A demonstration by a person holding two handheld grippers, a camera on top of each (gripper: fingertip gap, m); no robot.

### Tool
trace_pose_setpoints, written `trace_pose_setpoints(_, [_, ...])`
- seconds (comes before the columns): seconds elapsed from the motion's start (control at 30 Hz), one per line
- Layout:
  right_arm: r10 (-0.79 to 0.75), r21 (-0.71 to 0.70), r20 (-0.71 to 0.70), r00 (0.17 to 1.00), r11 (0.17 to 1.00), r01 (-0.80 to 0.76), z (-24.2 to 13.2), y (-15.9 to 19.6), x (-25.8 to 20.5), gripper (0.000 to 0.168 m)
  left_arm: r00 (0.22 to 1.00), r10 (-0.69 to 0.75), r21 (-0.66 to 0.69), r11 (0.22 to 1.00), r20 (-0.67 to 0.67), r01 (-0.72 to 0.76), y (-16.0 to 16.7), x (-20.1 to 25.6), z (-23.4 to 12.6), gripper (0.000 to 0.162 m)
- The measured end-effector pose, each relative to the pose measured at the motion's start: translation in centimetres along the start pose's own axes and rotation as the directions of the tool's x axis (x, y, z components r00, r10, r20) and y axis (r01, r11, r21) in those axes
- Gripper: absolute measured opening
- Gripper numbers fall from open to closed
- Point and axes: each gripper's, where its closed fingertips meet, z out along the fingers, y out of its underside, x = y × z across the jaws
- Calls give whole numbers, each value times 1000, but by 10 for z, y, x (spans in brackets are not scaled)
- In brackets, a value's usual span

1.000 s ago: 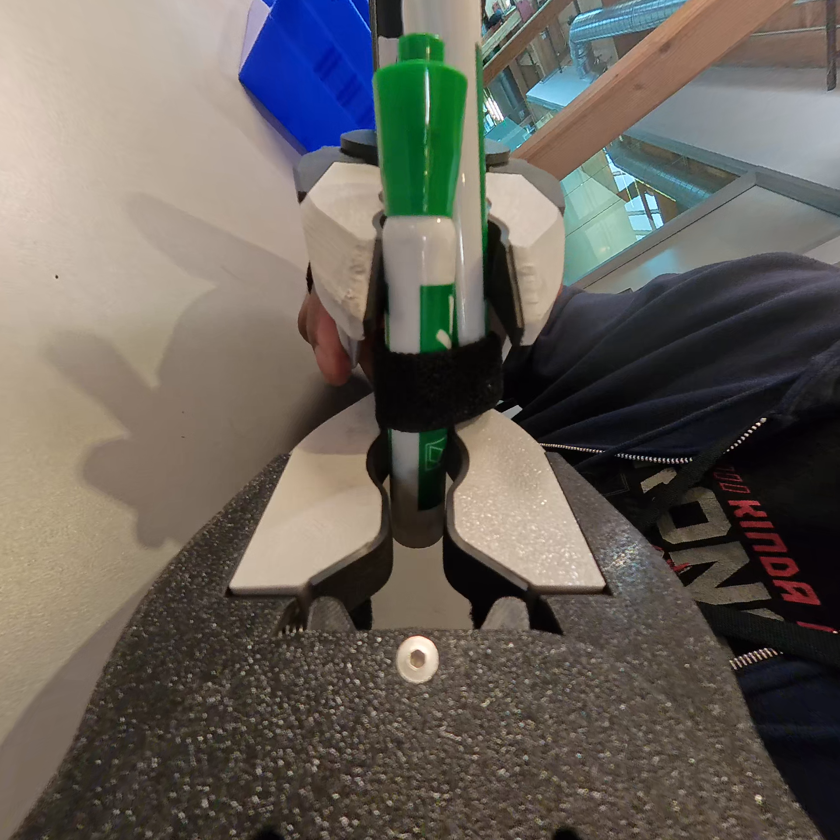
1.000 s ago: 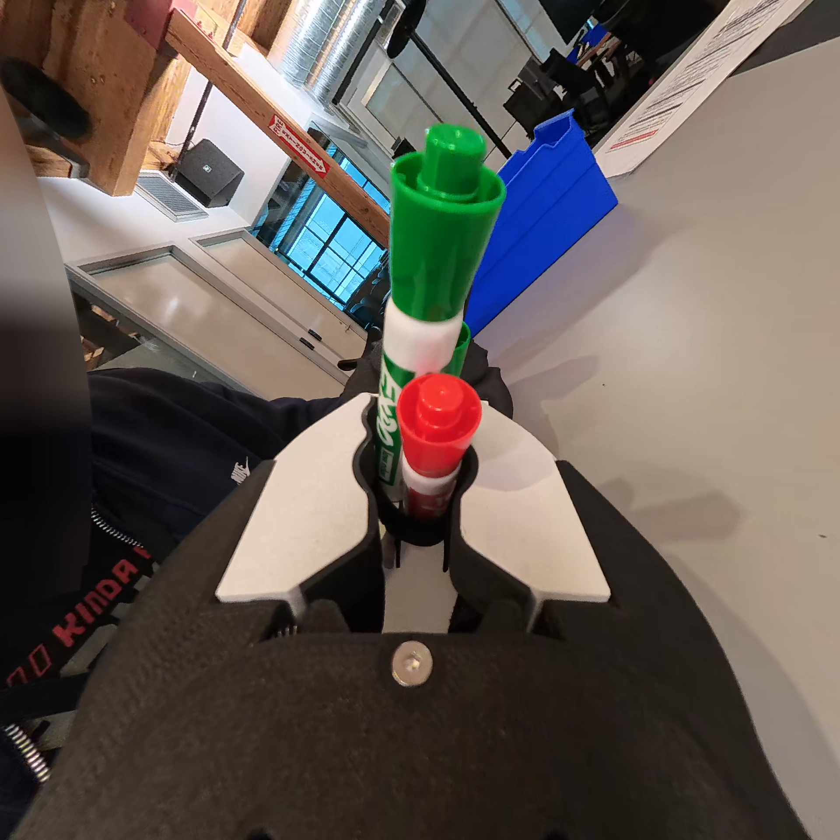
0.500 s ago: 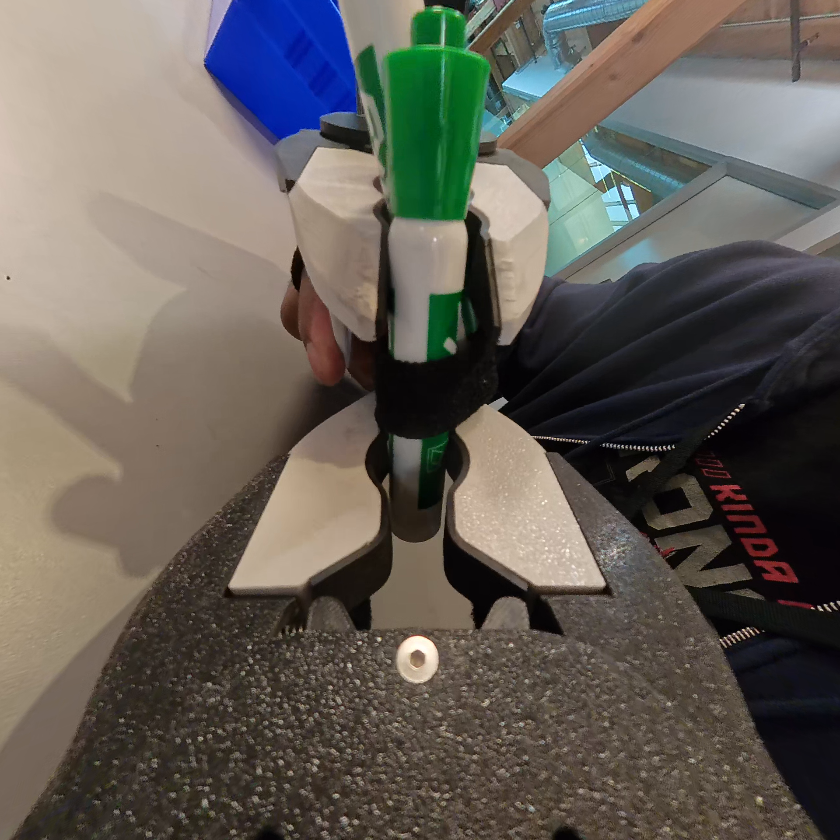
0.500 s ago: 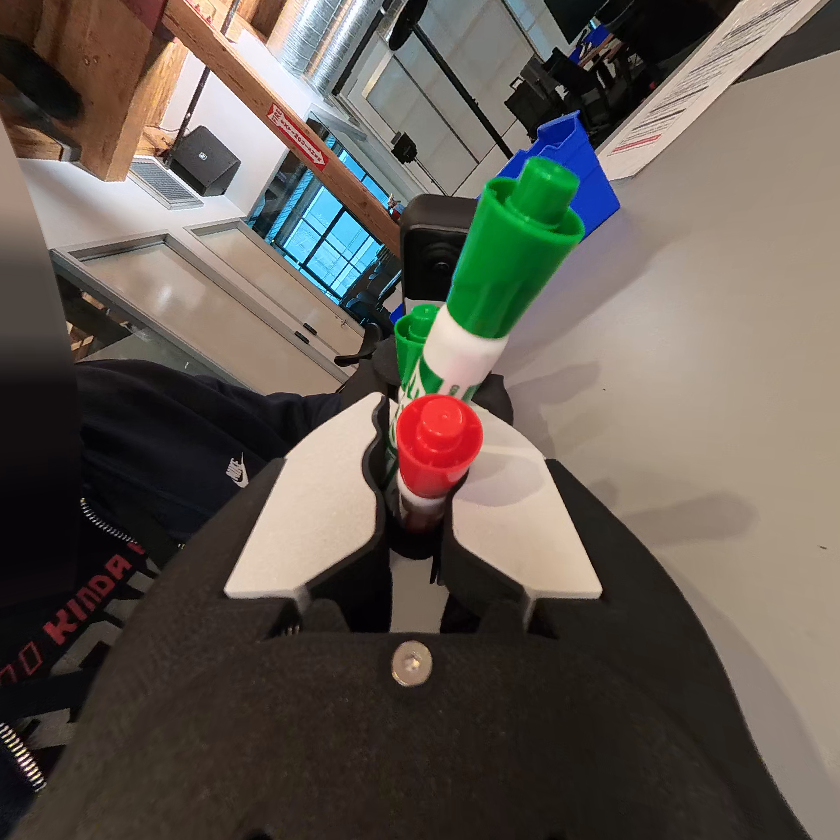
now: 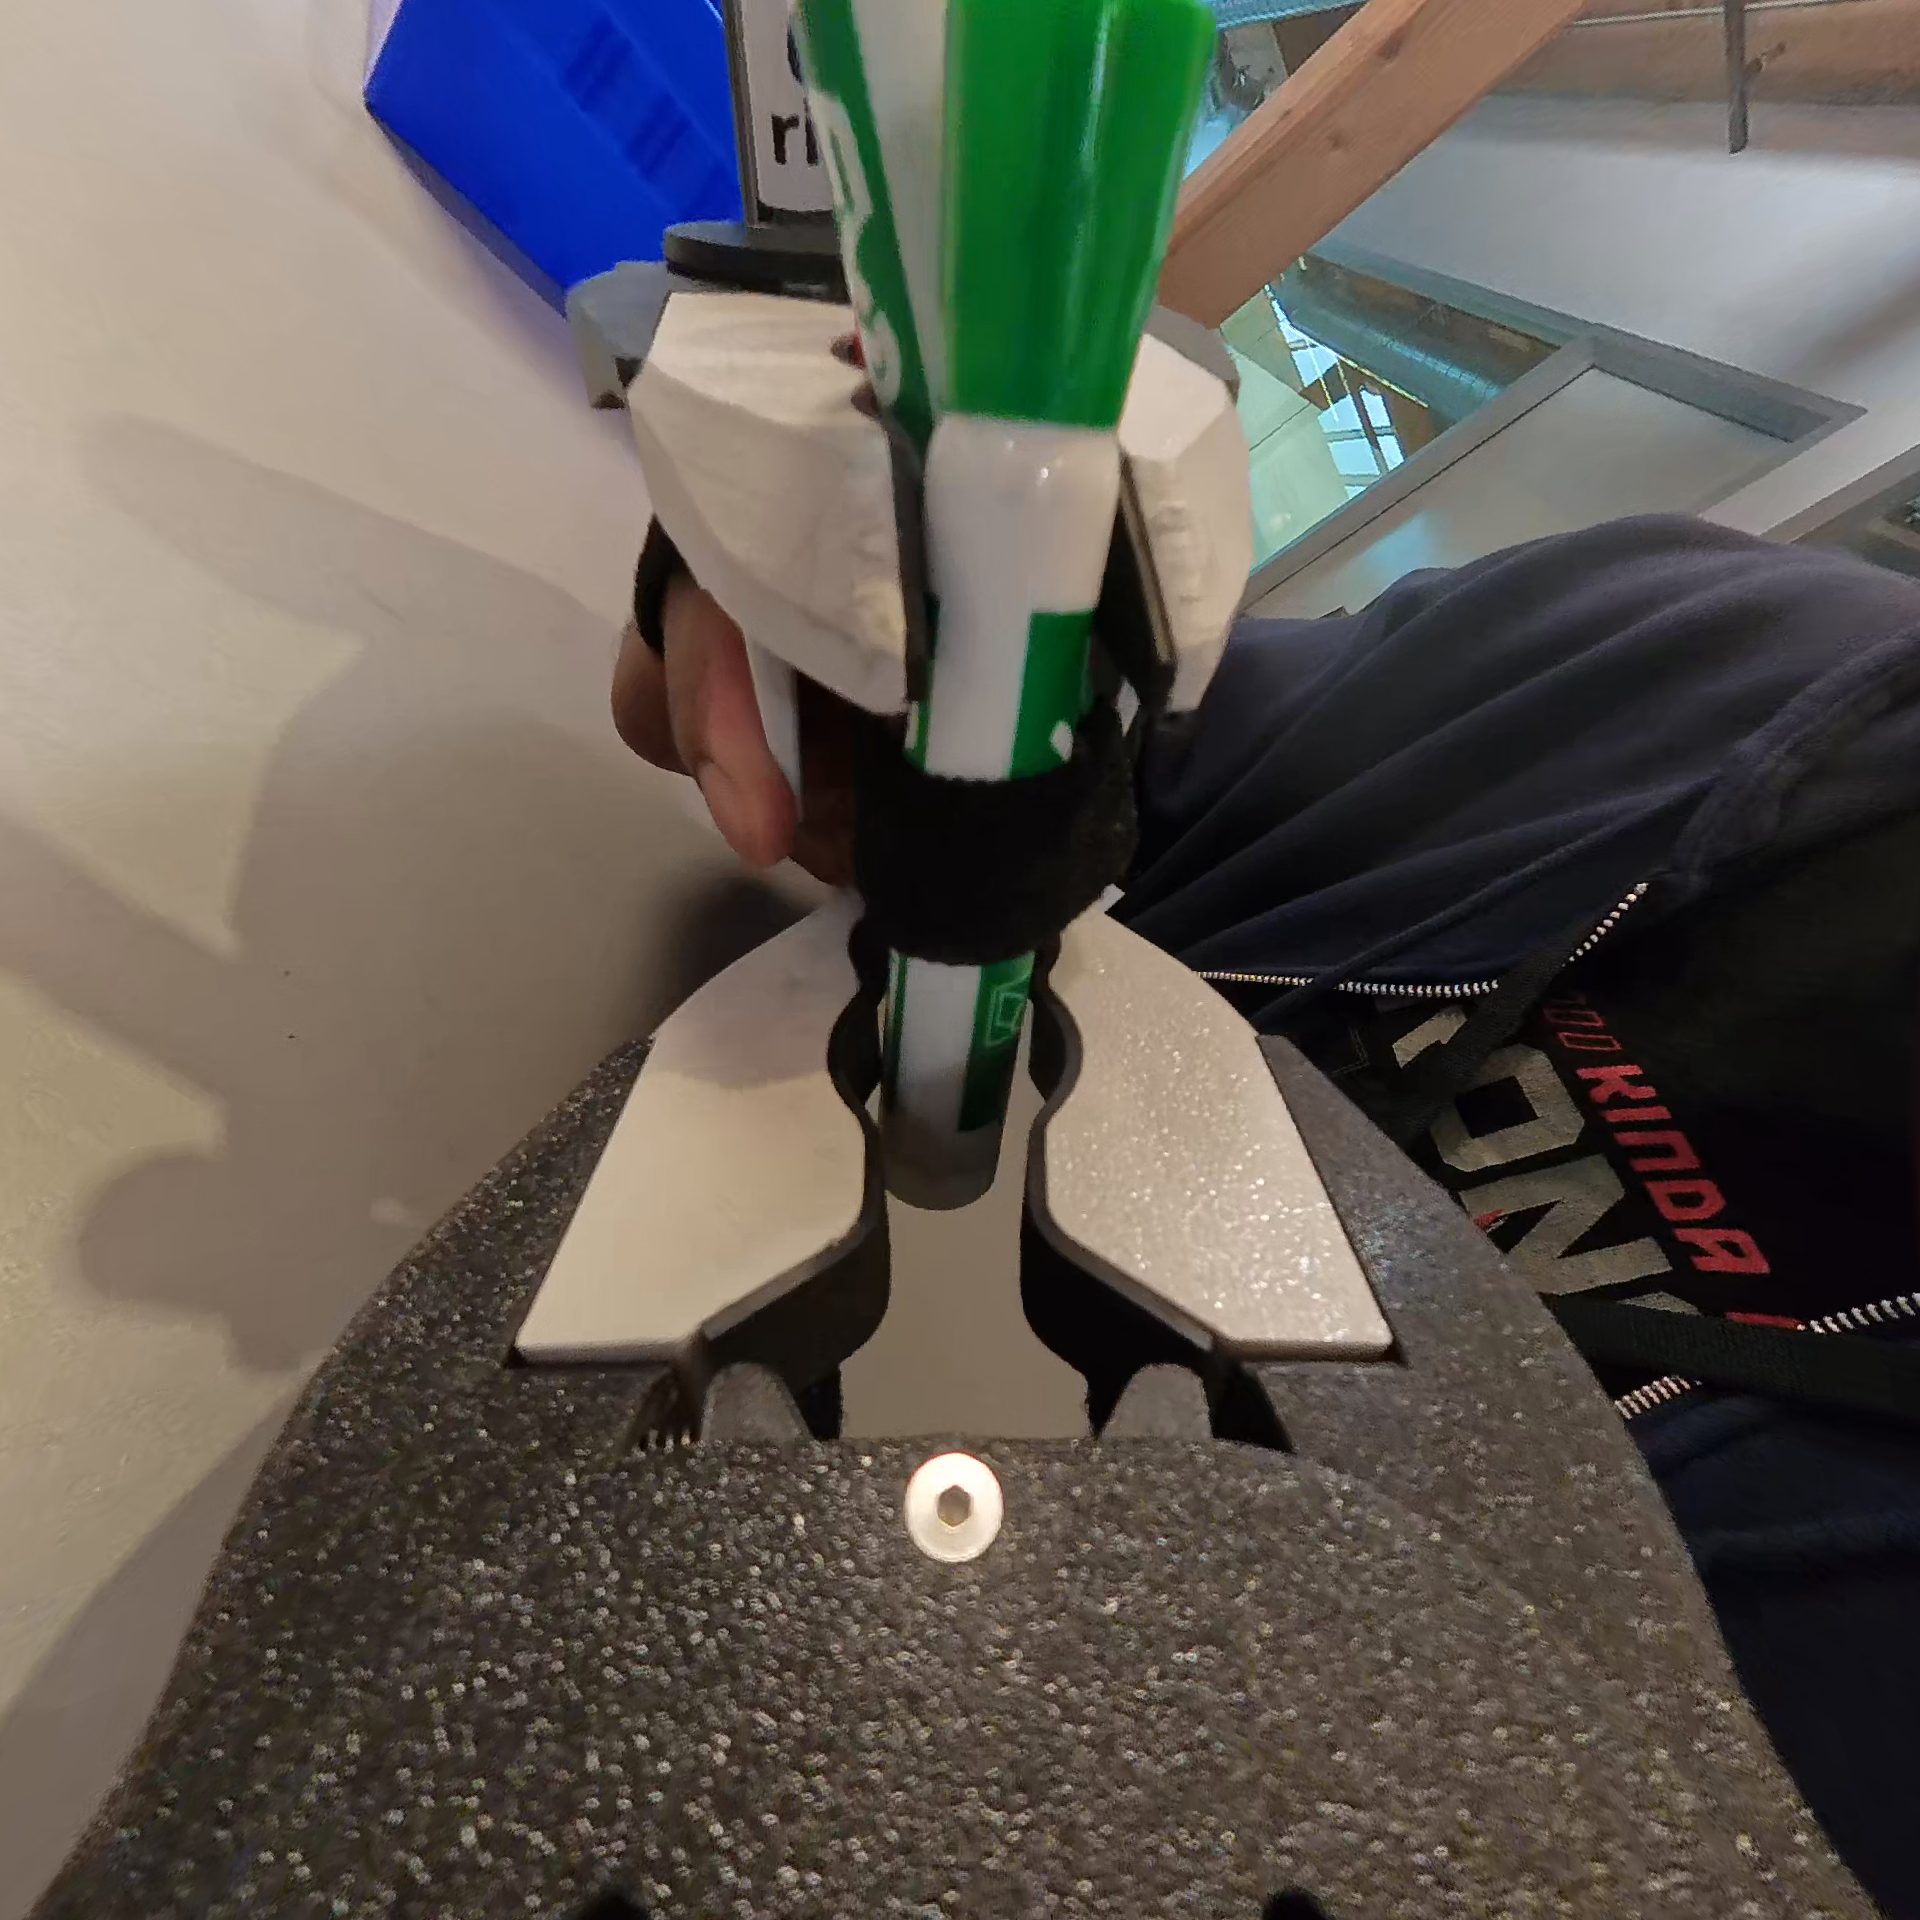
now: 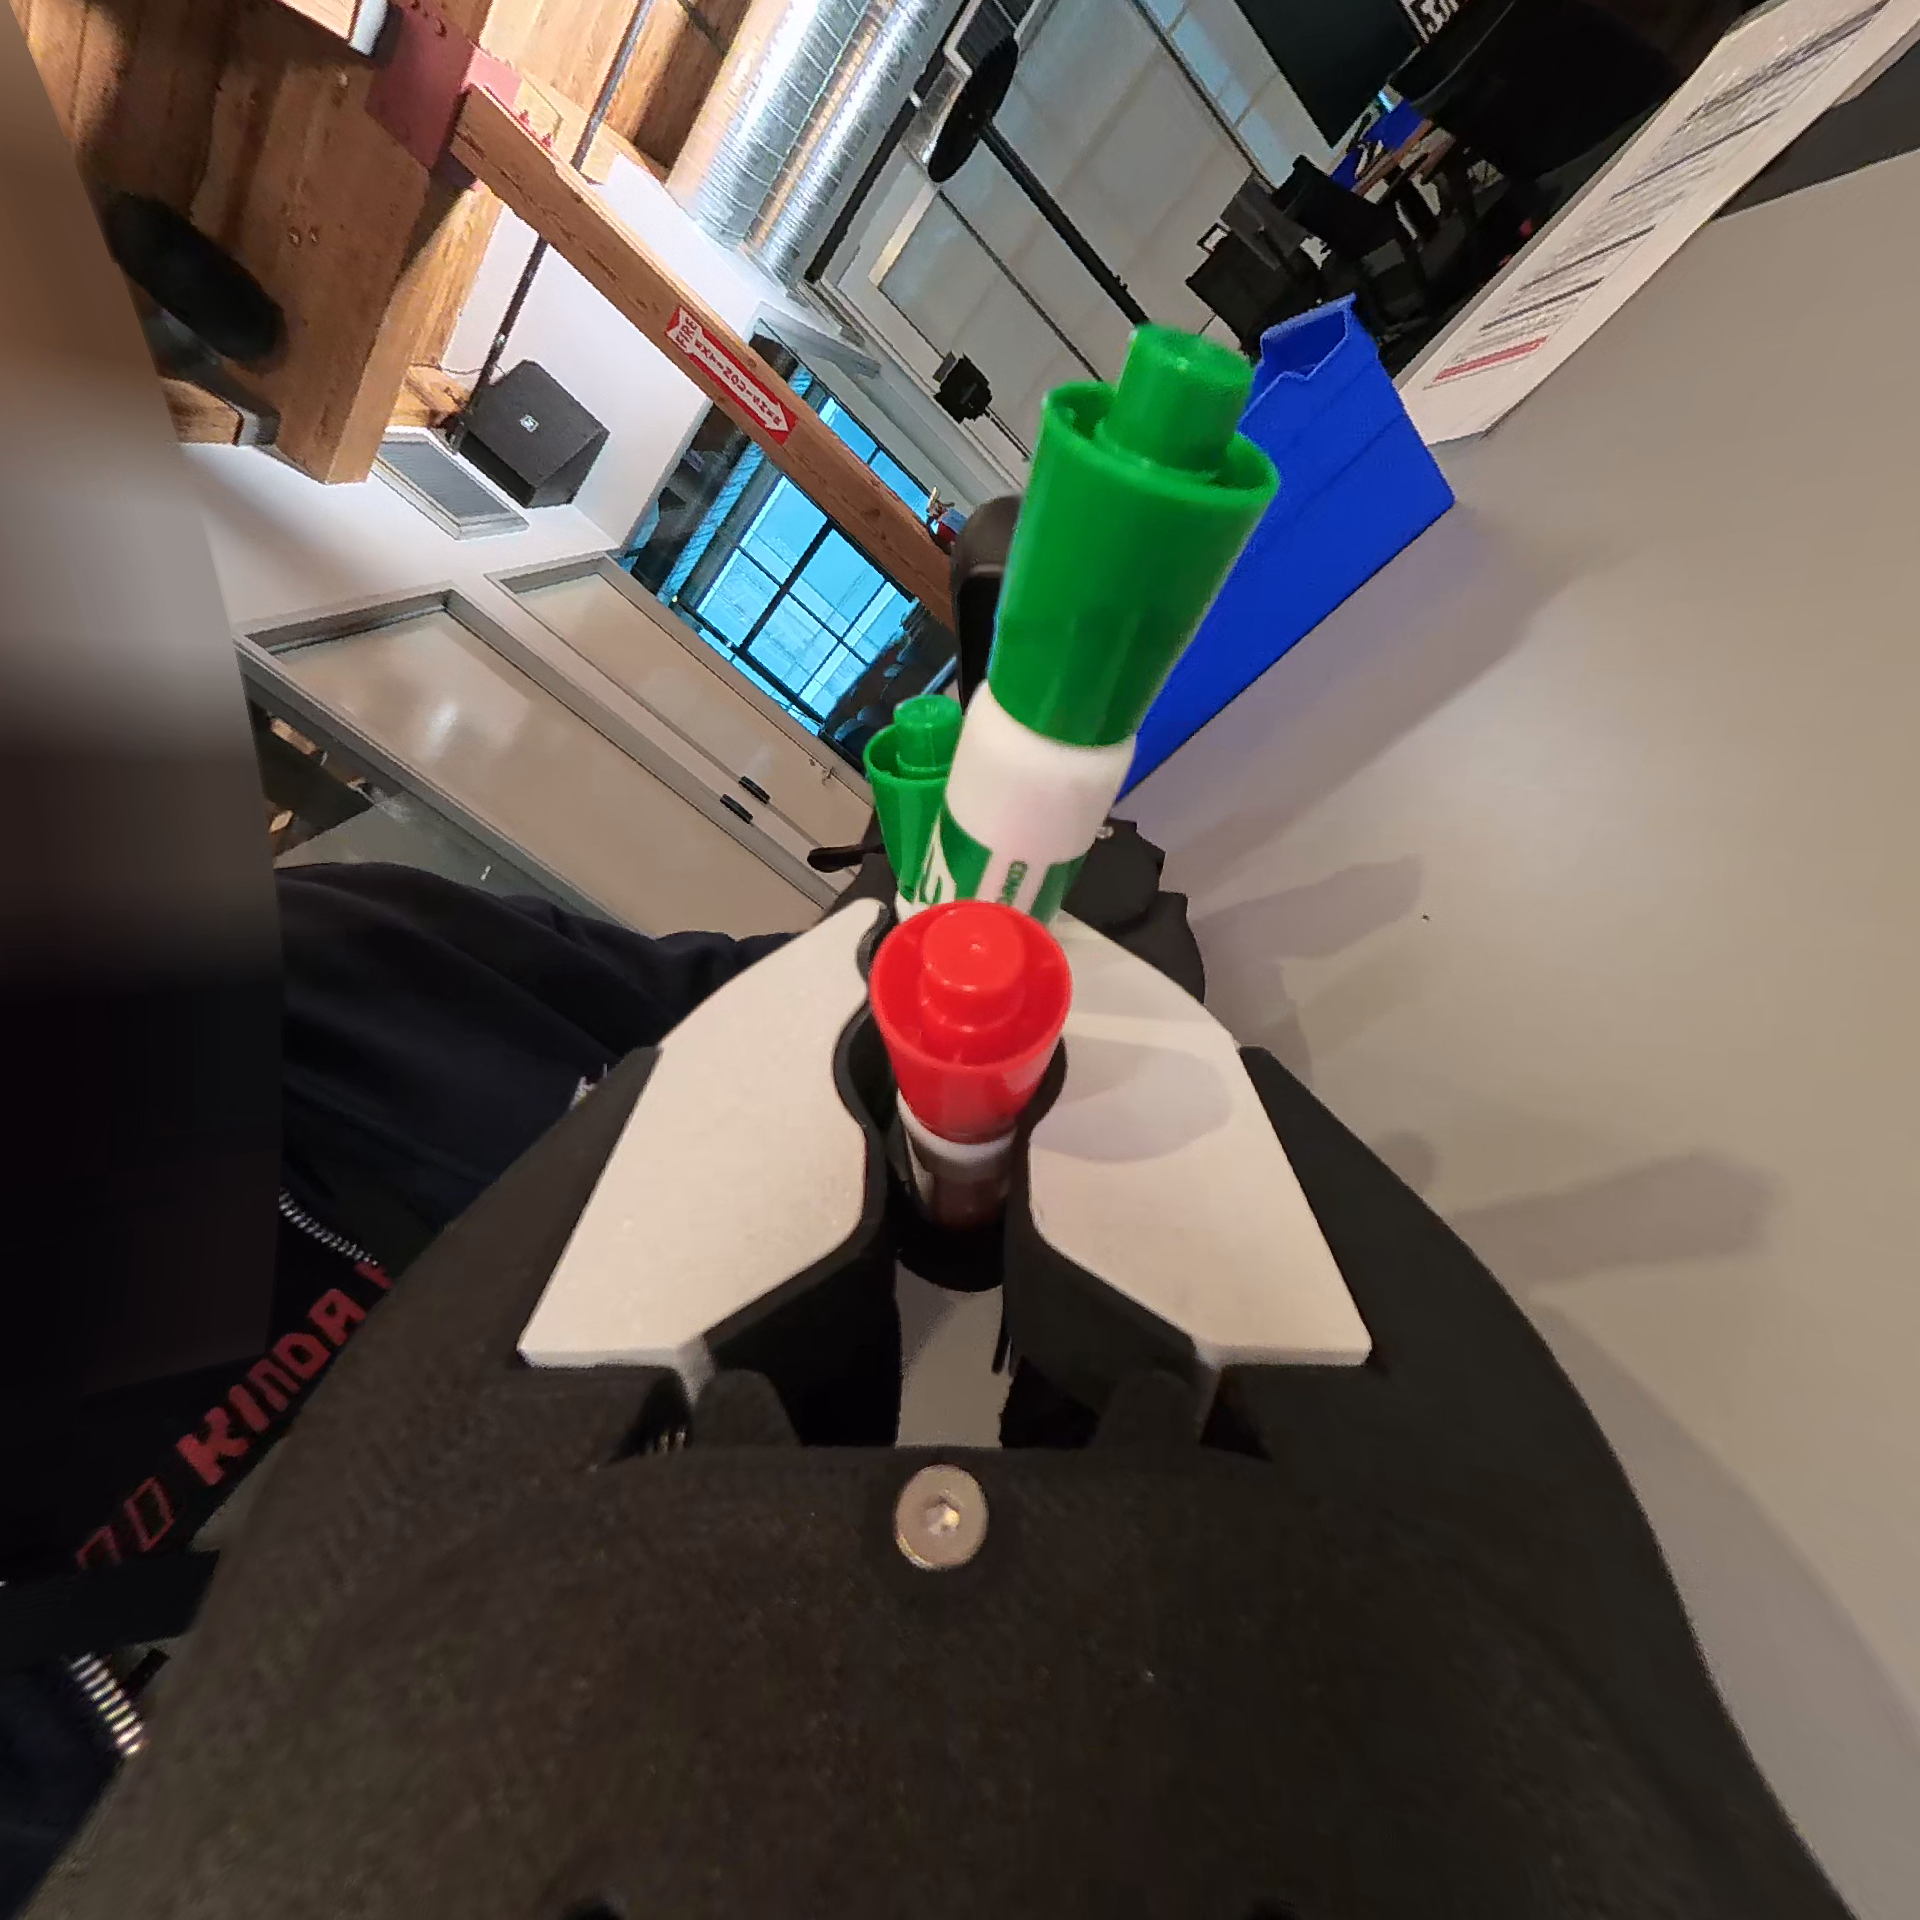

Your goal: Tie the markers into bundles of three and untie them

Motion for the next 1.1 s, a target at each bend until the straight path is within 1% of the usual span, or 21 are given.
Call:
trace_pose_setpoints(0.1, [12, 30, 5, 1000, 999, -12, -2, -6, -1, 19, 1000, 12, -18, 1000, -11, -12, 3, 3, 4, 28])
trace_pose_setpoints(0.13, [12, 37, 4, 1000, 999, -12, -3, -7, -1, 19, 1000, 19, -20, 1000, -4, -19, 4, 3, 5, 27])
trace_pose_setpoints(0.2, [4, 47, 8, 1000, 999, -4, -4, -9, -2, 20, 999, 35, -7, 999, 21, -35, 2, 1, 5, 18])
trace_pose_setpoints(0.23, [-3, 49, 9, 1000, 999, 3, -3, -10, -3, 20, 999, 38, -7, 999, 18, -38, 2, 1, 6, 18])
trace_pose_setpoints(0.43, [-88, 27, -18, 996, 996, 89, -3, -10, -6, 22, 996, 78, -2, 997, 50, -78, 1, -1, 6, 17])
trace_pose_setpoints(0.57, [-153, 11, -22, 988, 988, 153, -1, -11, -13, 25, 988, 140, 12, 990, 68, -141, -2, 1, 6, 17])
trace_pose_setpoints(0.7, [-230, -23, -56, 972, 973, 229, 1, -14, -15, 36, 972, 214, 21, 976, 91, -217, -5, 2, 5, 17])
trace_pose_setpoints(0.83, [-298, -28, -74, 952, 955, 297, 0, -19, -20, 38, 962, 251, 27, 966, 105, -256, -7, 2, 6, 17])
trace_pose_setpoints(1.03, [-418, -72, -125, 900, 908, 412, -5, -25, -21, 59, 960, 264, 46, 962, 97, -269, -9, 5, 4, 17])
trace_pose_setpoints(1.1, [-491, -94, -157, 857, 871, 482, -9, -30, -21, 66, 962, 256, 57, 963, 95, -262, -11, 5, 3, 17])
